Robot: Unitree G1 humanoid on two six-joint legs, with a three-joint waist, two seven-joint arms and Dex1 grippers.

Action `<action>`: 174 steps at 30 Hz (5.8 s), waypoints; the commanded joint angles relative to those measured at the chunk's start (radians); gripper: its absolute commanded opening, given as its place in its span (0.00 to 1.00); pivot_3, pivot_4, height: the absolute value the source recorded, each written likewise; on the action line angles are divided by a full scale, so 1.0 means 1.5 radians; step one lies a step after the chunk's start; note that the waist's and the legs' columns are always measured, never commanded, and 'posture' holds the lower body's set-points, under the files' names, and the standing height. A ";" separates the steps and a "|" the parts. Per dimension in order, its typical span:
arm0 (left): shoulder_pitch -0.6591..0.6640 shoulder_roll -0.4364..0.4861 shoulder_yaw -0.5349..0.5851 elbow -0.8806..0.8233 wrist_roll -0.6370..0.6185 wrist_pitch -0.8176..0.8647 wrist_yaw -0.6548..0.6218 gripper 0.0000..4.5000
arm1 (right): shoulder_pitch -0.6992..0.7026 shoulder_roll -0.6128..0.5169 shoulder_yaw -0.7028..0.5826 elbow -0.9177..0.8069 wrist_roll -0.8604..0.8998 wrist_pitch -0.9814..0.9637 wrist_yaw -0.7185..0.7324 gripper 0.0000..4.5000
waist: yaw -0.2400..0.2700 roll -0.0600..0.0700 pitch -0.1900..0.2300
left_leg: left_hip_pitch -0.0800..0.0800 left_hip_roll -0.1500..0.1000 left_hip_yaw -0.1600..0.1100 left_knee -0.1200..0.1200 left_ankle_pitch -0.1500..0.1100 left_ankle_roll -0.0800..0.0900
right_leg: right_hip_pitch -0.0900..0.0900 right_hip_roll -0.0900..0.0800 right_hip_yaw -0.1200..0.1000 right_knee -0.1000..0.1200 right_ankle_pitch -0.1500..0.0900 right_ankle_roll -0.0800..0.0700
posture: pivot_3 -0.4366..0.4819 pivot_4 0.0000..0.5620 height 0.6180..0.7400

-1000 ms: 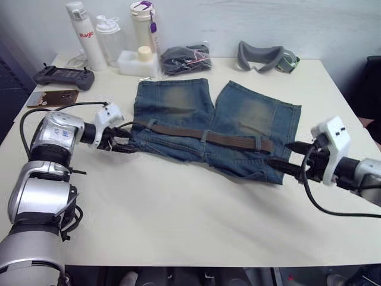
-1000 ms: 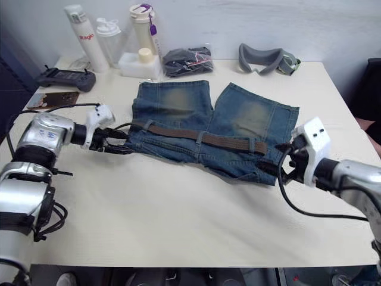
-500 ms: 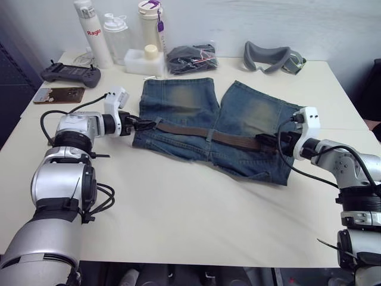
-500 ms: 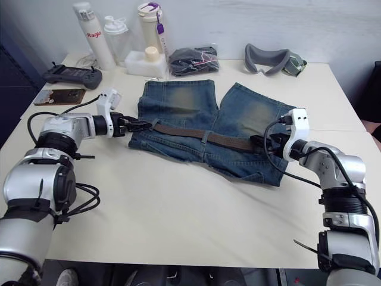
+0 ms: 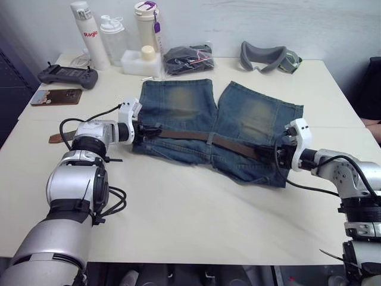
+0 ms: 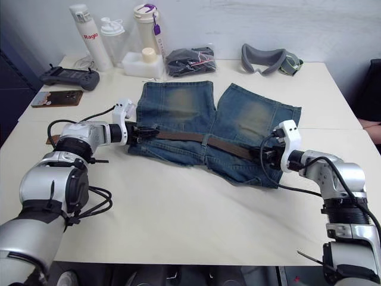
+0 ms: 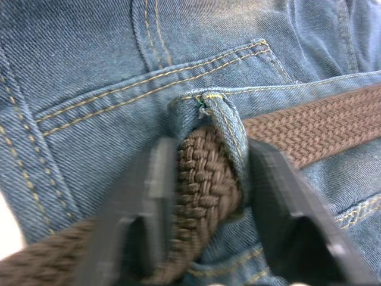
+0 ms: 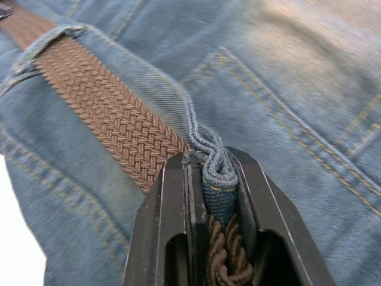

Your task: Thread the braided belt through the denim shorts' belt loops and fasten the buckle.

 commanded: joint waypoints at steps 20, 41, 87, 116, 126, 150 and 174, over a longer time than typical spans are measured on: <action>0.725 0.175 0.094 -0.682 0.126 -1.116 0.069 0.08 | 0.687 0.066 -0.156 -0.111 -0.589 -1.412 -0.142 0.05 | -0.003 0.006 -0.004 | 0.024 0.002 0.002 -0.012 -0.008 -0.003 | 0.030 0.000 0.001 -0.022 0.001 0.001 | 0.48 0.27 0.98; 0.861 0.358 0.218 -0.434 -0.097 -0.910 0.190 0.99 | 0.585 -0.121 -0.249 0.312 -0.551 -1.342 -0.400 1.00 | -0.005 0.008 -0.007 | 0.037 0.005 0.008 -0.014 -0.012 -0.002 | 0.043 -0.002 0.000 -0.028 -0.007 -0.010 | 0.48 0.27 0.98; 0.467 -0.064 -0.046 -0.934 -0.223 0.468 0.275 0.00 | 0.074 -0.039 0.162 -0.201 -0.205 -0.110 -0.040 0.02 | -0.004 0.006 -0.028 | 0.033 0.006 0.007 -0.012 -0.020 -0.004 | 0.035 -0.002 -0.001 -0.016 -0.015 -0.001 | 0.48 0.27 0.98; 0.293 -0.065 0.402 -0.914 -0.215 0.667 0.555 0.99 | -0.123 -0.066 0.123 -0.092 -0.124 -0.161 0.296 1.00 | -0.011 0.005 -0.003 | 0.021 0.010 0.008 -0.005 -0.013 -0.012 | 0.021 0.003 -0.003 -0.006 -0.013 0.001 | 0.48 0.27 0.98; 0.236 -0.176 0.521 -1.003 -0.063 0.623 0.765 0.99 | -0.171 -0.022 0.179 -0.104 -0.109 -0.109 0.321 1.00 | -0.001 0.002 -0.001 | 0.020 0.008 0.008 -0.001 -0.017 -0.015 | 0.022 0.000 -0.003 -0.006 -0.012 0.002 | 0.48 0.27 0.98; 0.358 0.027 0.138 -0.922 -0.190 0.272 0.322 0.01 | -0.101 -0.051 0.099 -0.227 -0.099 -0.057 0.208 1.00 | 0.015 0.000 0.000 | 0.015 0.011 0.007 0.000 -0.019 -0.017 | 0.019 -0.002 -0.018 -0.010 -0.012 -0.002 | 0.48 0.27 0.98; 0.354 0.176 0.020 -0.827 -0.290 0.142 -0.102 0.00 | -0.099 0.388 0.360 -0.026 -0.152 -0.158 0.071 0.00 | -0.007 0.002 0.001 | 0.013 0.012 0.005 0.000 -0.012 -0.012 | 0.015 -0.001 -0.019 -0.003 -0.014 -0.007 | 0.48 0.27 0.98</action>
